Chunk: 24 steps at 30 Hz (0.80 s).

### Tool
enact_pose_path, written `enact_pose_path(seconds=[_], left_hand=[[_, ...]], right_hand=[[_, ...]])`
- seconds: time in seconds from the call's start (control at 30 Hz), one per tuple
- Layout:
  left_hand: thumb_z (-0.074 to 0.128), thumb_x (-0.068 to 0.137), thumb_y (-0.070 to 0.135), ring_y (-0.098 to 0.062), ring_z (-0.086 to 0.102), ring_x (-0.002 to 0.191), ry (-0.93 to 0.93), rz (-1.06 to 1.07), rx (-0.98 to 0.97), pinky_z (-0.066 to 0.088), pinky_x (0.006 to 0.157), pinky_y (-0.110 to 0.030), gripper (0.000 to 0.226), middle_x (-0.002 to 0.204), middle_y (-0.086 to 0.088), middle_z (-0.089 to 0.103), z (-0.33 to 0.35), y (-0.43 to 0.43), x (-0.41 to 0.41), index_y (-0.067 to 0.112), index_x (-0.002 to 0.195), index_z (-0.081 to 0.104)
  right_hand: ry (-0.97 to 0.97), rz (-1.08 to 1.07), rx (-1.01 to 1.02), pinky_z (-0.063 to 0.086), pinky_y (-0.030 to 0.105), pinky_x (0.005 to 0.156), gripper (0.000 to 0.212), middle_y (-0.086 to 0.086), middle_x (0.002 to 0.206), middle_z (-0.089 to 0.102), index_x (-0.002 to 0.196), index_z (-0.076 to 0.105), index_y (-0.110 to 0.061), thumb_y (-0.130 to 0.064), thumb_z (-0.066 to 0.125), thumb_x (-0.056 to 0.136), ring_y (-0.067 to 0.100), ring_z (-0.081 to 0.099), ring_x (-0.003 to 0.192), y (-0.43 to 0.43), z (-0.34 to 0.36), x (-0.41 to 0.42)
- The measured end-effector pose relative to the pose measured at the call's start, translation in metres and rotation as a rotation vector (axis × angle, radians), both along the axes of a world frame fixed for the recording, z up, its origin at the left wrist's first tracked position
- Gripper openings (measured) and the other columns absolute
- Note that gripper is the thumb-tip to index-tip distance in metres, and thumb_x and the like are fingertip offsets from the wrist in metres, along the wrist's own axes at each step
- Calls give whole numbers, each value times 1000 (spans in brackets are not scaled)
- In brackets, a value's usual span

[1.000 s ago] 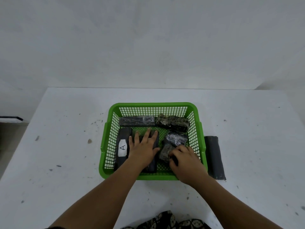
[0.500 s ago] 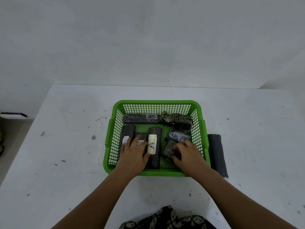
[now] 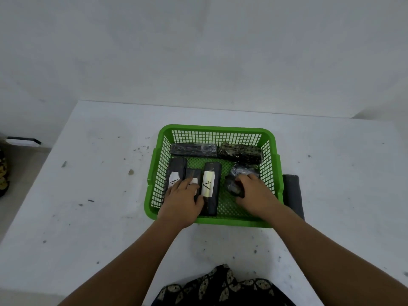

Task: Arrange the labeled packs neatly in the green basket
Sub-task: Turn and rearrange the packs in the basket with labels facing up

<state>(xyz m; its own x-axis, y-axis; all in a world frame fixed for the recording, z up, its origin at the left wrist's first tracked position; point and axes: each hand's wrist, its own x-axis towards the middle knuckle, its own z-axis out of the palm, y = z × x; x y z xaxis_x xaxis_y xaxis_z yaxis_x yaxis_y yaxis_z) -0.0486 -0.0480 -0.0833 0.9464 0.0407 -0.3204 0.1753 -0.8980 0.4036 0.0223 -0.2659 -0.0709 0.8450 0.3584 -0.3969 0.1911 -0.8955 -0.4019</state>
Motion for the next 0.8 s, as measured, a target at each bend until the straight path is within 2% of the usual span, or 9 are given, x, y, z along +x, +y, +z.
enact_pose_path(seconds=[0.1, 0.2, 0.27, 0.33, 0.5, 0.7, 0.8], left_hand=[[39, 90, 45, -25, 27, 139, -7, 11, -6, 25, 113, -51, 43, 150, -1, 36, 1, -1, 0, 25, 127, 49], [38, 90, 44, -24, 29, 138, -19, 15, -11, 26, 113, -51, 42, 149, -1, 38, 1, 0, -1, 24, 125, 50], [39, 90, 43, -23, 29, 137, -24, 17, -12, 26, 113, -51, 42, 148, -1, 39, 1, 0, 0, 24, 125, 51], [39, 90, 43, -24, 29, 137, -26, 17, -12, 26, 113, -51, 42, 148, -1, 39, 1, 0, 0, 23, 125, 51], [40, 90, 43, -24, 29, 137, -32, 19, -6, 26, 113, -50, 42, 148, -2, 39, 0, -1, -1, 23, 126, 50], [39, 88, 46, -24, 25, 140, -44, 27, 18, 22, 113, -50, 43, 150, -1, 34, -1, -4, -9, 28, 127, 48], [39, 87, 48, -24, 23, 140, -30, 21, 25, 22, 113, -51, 44, 152, 0, 32, -2, -5, -10, 31, 127, 47]], right_hand=[[164, 43, 124, 42, 29, 82, 48, 11, 123, 53, 125, 48, -18, -28, 68, 83, 21, 53, 96, -9, 12, 14], [365, 6, 188, 43, 30, 89, 51, 7, 134, 52, 130, 42, -23, -25, 67, 86, 21, 53, 114, -15, 20, 25], [414, 42, 119, 44, 32, 89, 43, 6, 132, 52, 125, 43, -23, -26, 64, 88, 20, 53, 113, -15, 20, 28], [375, 109, 17, 44, 33, 88, 37, 7, 130, 55, 125, 47, -21, -27, 59, 91, 21, 55, 107, -12, 16, 27], [45, 161, -113, 40, 36, 96, 38, 16, 128, 50, 127, 54, -16, -31, 54, 92, 32, 49, 113, -6, 5, 13], [-19, 217, -98, 39, 39, 94, 39, 11, 127, 53, 125, 55, -20, -36, 56, 89, 34, 46, 114, -1, -2, -5], [-25, 170, -80, 39, 38, 94, 39, 10, 125, 54, 123, 57, -21, -38, 57, 88, 33, 46, 114, 0, -4, -7]])
